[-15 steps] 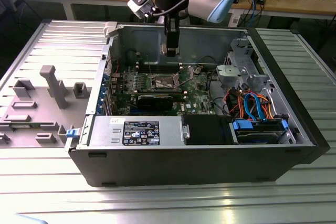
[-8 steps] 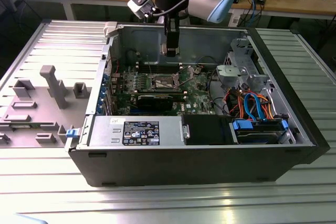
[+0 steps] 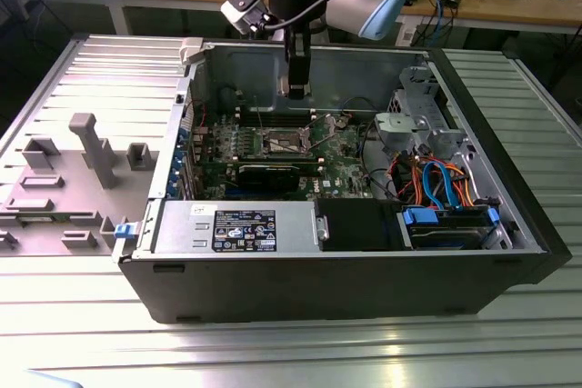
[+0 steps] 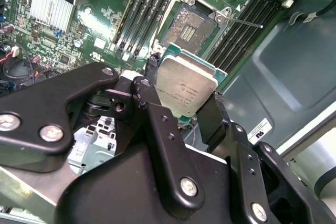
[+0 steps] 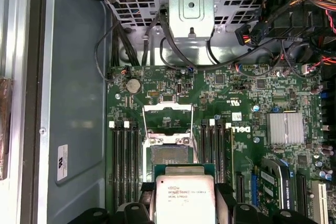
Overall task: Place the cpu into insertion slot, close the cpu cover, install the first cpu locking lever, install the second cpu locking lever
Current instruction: 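Place the cpu into insertion slot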
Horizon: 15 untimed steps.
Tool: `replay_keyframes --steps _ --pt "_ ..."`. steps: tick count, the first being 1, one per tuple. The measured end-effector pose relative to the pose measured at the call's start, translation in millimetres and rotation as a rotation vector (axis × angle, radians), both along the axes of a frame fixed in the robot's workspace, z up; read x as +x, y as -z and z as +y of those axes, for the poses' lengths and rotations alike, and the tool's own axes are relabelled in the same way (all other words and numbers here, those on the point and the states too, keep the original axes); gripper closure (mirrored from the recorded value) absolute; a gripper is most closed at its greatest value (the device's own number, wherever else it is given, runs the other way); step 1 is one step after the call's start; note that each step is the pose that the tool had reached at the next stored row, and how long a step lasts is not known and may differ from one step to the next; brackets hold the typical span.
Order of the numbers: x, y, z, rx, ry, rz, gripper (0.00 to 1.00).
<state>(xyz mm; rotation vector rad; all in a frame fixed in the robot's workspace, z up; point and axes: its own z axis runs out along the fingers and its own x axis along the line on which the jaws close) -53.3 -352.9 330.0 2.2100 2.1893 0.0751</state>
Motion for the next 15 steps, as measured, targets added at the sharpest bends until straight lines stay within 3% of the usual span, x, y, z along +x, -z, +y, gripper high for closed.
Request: replay_keyframes --steps 15 --pt "0.0 12.5 0.0 -0.0029 0.003 0.0002 0.45"
